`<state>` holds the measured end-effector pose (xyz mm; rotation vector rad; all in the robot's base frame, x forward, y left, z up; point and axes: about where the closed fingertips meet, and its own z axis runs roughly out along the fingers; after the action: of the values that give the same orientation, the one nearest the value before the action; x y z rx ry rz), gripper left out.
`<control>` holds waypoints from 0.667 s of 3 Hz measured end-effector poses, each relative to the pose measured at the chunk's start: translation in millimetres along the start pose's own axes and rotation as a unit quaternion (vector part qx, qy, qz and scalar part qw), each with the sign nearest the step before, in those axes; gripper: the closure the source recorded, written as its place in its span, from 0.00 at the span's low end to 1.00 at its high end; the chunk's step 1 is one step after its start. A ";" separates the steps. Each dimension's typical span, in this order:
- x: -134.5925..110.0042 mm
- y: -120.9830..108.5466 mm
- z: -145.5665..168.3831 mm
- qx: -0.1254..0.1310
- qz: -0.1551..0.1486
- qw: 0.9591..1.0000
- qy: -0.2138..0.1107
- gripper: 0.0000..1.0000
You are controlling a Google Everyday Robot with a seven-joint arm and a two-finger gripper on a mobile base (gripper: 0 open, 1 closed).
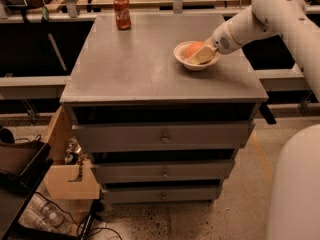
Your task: Pick orange from paper bowl and place on counter
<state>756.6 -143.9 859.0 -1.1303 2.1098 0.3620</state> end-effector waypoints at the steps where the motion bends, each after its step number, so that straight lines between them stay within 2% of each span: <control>1: -61.7 4.7 -19.4 0.022 -0.068 0.997 -0.006 1.00; 2: -148.7 9.6 -51.6 0.062 -0.158 0.985 -0.013 1.00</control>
Offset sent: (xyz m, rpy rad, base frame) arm 0.0598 0.1021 0.2794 -0.2814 -0.4796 0.2080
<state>780.3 -74.7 998.7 -1.3501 1.8628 0.0931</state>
